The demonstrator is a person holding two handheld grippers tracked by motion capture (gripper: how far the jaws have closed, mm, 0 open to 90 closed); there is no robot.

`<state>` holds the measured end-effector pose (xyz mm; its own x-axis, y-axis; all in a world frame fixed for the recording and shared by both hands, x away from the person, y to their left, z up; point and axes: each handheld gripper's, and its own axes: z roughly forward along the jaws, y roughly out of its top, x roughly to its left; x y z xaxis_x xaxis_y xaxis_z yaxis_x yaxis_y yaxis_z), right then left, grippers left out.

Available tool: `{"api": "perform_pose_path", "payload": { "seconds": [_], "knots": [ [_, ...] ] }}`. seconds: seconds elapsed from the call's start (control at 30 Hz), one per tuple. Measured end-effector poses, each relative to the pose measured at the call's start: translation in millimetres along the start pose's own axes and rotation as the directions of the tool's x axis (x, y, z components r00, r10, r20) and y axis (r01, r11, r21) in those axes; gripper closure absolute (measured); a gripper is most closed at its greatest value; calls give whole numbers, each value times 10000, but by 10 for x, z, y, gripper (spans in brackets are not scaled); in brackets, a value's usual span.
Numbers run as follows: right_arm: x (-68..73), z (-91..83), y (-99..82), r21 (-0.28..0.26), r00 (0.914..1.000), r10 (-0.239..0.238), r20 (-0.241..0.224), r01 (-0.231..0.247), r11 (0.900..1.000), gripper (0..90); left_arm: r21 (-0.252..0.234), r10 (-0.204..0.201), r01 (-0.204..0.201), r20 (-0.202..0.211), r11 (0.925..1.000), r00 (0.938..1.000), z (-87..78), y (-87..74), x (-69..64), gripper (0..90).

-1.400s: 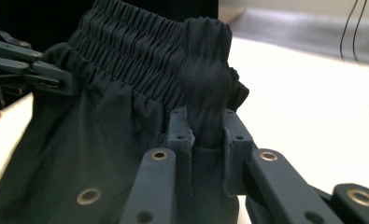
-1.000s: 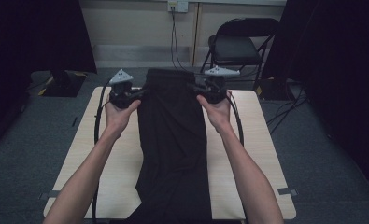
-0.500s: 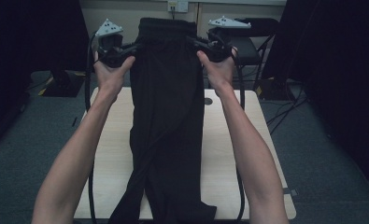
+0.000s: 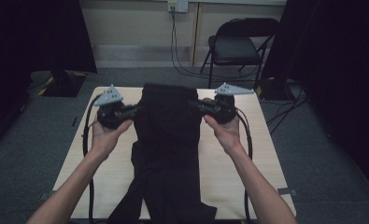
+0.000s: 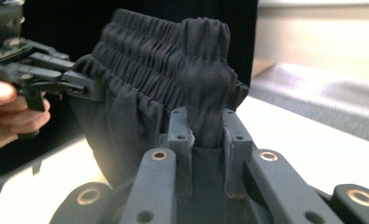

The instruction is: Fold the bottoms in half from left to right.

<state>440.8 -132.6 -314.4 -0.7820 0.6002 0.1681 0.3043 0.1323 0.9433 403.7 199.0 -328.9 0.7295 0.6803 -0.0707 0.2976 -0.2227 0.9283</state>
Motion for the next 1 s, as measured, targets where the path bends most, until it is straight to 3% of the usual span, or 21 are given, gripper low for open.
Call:
{"api": "perform_pose_path", "payload": {
  "seconds": [0.07, 0.13, 0.2, 0.23, 0.27, 0.3, 0.33, 0.37, 0.4, 0.5, 0.53, 0.57, 0.6, 0.63, 0.7, 0.73, 0.8, 0.87, 0.9, 0.97, 1.0],
  "knots": [
    [87, -48, -175, 341, 9999, -55, -103, 59, 9994, 776, 305, -22, 19, 102, 9995, 9999, -3, -217, -84, 868],
    [150, -75, -366, 689, 9996, 47, -264, -29, 9976, 776, 597, -527, 502, 414, 9970, 9977, 5, -447, -144, 868],
    [196, -99, -543, 1073, 9997, -14, -257, 41, 9942, 774, 1053, -426, 362, 590, 9938, 9973, 13, -638, -218, 867],
    [221, -121, -650, 1108, 9995, 11, -303, 23, 9938, 774, 1164, -683, 586, 806, 9915, 9944, 0, -753, -271, 866],
    [249, -139, -783, 1267, 9990, 146, -432, -91, 9919, 774, 1362, -537, 411, 904, 9898, 9945, -8, -835, -309, 864],
    [274, -152, -884, 1455, 9990, 128, -423, -65, 9893, 773, 1488, -555, 410, 946, 9880, 9940, -19, -913, -349, 862],
    [290, -162, -984, 1540, 9978, 395, -537, -308, 9876, 773, 1672, -635, 457, 1030, 9849, 9926, -31, -981, -384, 862],
    [312, -162, -1076, 1707, 9965, 616, -573, -510, 9840, 773, 1969, -473, 241, 1140, 9801, 9924, -35, -1039, -421, 862],
    [341, -158, -1159, 1936, 9976, 524, -452, -427, 9801, 773, 2206, -305, 48, 1132, 9753, 9931, -35, -1103, -463, 861],
    [377, -115, -1412, 2597, 9967, 710, -405, -581, 9639, 773, 3107, -516, 101, 1259, 9504, 9907, 45, -1310, -517, 856],
    [372, -90, -1493, 2804, 9955, 855, -403, -709, 9573, 773, 3421, -800, 305, 1317, 9392, 9881, 85, -1363, -516, 854],
    [373, -55, -1567, 3059, 9957, 851, -353, -703, 9495, 773, 3568, -1021, 475, 1360, 9330, 9854, 109, -1389, -513, 853],
    [374, -24, -1617, 3288, 9963, 798, -310, -652, 9421, 772, 3821, -1045, 456, 1350, 9230, 9853, 152, -1406, -508, 853],
    [373, 26, -1687, 3557, 9988, 461, -183, -366, 9339, 772, 3885, -976, 416, 1257, 9205, 9873, 177, -1413, -504, 853],
    [321, 112, -1759, 3812, 9987, 515, -40, -461, 9234, 772, 4116, -861, 381, 987, 9105, 9914, 262, -1439, -475, 853],
    [296, 155, -1785, 3927, 9988, 478, 92, -476, 9184, 772, 4357, -591, 191, 784, 8999, 9952, 311, -1458, -465, 853],
    [240, 247, -1851, 4200, 9992, 325, 231, -392, 9067, 773, 4725, -363, -6, 689, 8813, 9970, 403, -1505, -433, 854],
    [171, 279, -1858, 4053, 9981, 581, 196, -611, 9121, 775, 4633, -416, 67, 651, 8862, 9970, 448, -1507, -397, 852],
    [155, 313, -1841, 4069, 9996, 157, 249, -245, 9131, 775, 4598, -347, 23, 621, 8880, 9975, 470, -1502, -382, 852],
    [86, 378, -1812, 4045, 9989, 22, 459, -206, 9143, 777, 4427, -534, 314, 373, 8961, 9979, 542, -1488, -315, 852],
    [46, 407, -1801, 3998, 9986, 46, 533, -256, 9162, 778, 4401, -440, 257, 314, 8976, 9985, 598, -1464, -260, 852]
  ]
}}
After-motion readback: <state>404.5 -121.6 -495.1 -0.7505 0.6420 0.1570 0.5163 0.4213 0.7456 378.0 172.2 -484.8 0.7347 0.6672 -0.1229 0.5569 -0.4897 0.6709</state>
